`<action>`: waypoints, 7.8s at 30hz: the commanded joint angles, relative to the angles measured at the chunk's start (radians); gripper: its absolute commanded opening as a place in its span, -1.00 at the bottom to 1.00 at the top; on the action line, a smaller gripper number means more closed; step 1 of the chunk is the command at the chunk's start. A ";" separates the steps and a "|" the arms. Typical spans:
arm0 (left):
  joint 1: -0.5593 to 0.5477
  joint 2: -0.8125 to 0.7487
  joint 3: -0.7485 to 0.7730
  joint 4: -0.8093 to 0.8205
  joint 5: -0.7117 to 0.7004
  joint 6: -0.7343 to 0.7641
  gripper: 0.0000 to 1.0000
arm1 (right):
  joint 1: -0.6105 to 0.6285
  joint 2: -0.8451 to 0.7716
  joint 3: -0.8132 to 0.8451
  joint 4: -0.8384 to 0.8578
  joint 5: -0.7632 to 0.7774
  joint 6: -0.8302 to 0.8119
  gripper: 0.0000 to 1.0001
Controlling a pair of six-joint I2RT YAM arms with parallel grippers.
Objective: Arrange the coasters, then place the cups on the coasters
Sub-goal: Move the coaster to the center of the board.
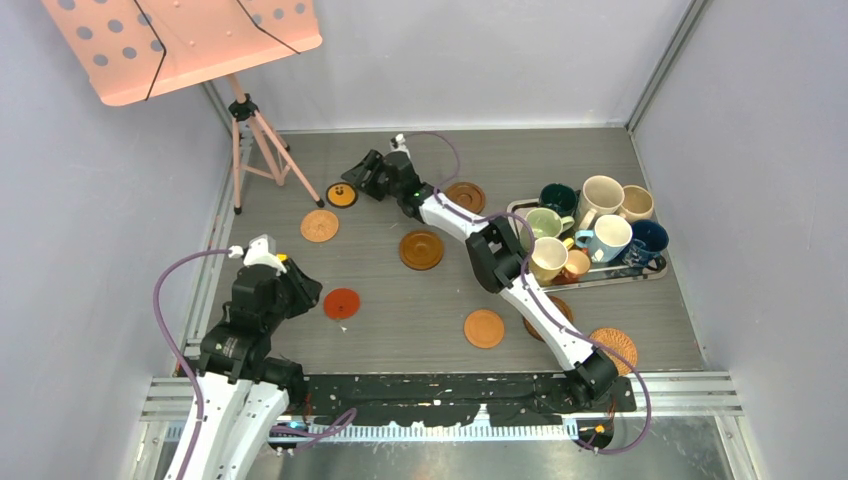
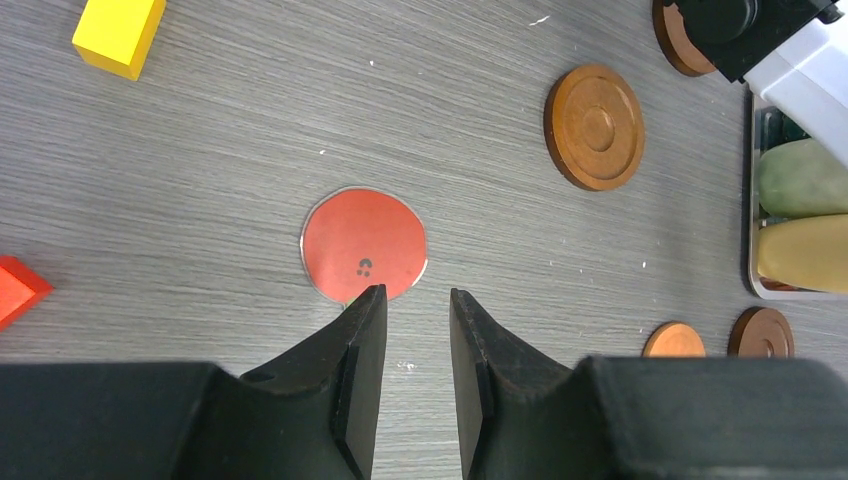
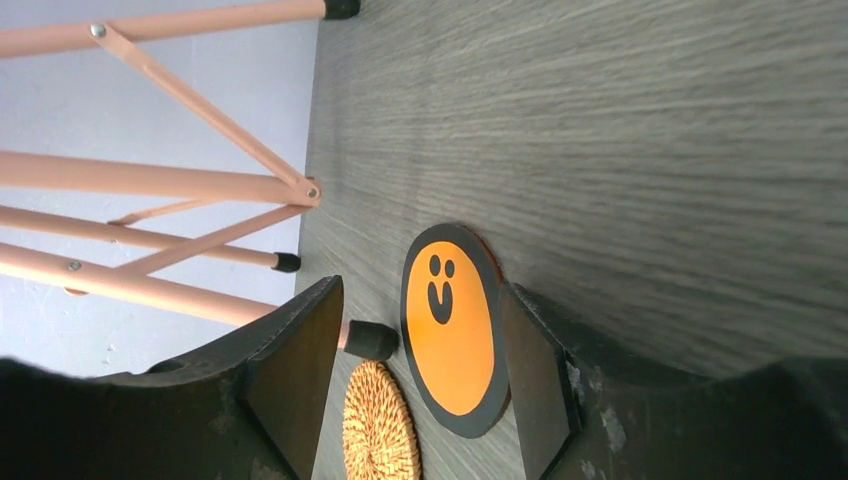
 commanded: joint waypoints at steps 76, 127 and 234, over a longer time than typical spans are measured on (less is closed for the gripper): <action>0.150 1.656 0.926 0.358 0.041 -0.170 0.02 | -0.199 -1.311 -1.187 0.146 -0.025 -0.433 -0.03; 0.167 1.771 1.202 0.259 0.012 -0.224 0.25 | -0.247 -1.446 -1.324 0.190 -0.059 -0.402 -0.04; -0.061 1.588 0.966 0.173 -0.041 -0.430 -1.00 | -0.353 -1.718 -1.501 0.217 -0.144 -0.318 -0.04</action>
